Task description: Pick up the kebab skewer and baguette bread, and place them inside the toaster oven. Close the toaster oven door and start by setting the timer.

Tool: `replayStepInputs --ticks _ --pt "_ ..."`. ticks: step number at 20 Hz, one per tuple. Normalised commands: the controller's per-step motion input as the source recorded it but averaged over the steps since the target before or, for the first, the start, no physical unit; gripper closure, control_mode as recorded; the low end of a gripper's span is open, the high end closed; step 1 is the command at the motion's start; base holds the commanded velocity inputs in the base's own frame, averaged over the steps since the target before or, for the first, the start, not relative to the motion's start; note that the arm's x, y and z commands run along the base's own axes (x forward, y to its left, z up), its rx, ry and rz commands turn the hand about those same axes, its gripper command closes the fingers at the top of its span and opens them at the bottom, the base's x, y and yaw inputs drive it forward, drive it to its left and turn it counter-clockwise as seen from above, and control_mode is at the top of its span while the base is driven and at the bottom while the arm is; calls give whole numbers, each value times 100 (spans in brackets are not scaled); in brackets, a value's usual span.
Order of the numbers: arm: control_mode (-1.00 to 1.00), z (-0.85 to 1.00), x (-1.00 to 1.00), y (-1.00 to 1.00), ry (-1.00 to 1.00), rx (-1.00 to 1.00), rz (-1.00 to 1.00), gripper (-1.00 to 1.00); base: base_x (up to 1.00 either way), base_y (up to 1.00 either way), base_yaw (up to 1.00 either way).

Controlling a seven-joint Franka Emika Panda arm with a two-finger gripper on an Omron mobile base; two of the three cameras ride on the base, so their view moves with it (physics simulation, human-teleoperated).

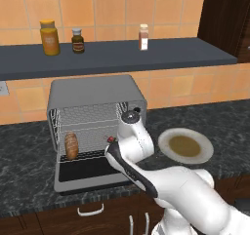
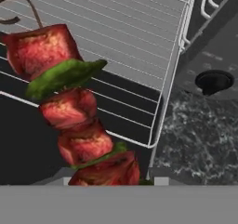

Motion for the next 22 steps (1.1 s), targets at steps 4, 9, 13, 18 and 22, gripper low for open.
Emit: replayStepInputs --ticks 4,9,13,18,22 --pt "-100 0 39 38 6 0 0 100 0 0 0" --pt "-100 -1 33 35 1 0 -3 100 0 0 0" --pt "-100 -25 3 18 0 8 -11 100 0 0 0" --pt "-100 -22 9 5 0 9 -13 100 0 0 0" --pt "-100 -21 7 0 -2 2 -9 100 0 0 0"
